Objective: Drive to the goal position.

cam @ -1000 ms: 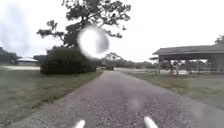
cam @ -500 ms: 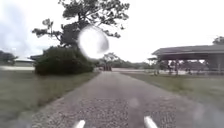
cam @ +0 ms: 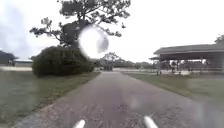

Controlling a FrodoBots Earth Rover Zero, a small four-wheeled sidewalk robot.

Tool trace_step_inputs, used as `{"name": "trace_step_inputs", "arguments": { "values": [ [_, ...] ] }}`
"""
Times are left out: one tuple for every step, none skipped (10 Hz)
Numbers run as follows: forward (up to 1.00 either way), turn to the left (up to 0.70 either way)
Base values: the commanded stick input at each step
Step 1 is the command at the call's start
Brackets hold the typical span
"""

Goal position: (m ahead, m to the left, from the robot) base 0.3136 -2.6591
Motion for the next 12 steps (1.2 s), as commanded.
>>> {"name": "trace_step_inputs", "arguments": {
  "values": [
    [0.70,0.00],
    [0.70,0.00],
    [0.70,0.00],
    [0.70,0.00],
    [0.70,0.00],
    [0.70,0.00],
    [0.70,0.00],
    [0.70,0.00],
    [0.70,0.00],
    [0.70,0.00],
    [0.70,0.00],
    [0.70,0.00]
  ]
}}
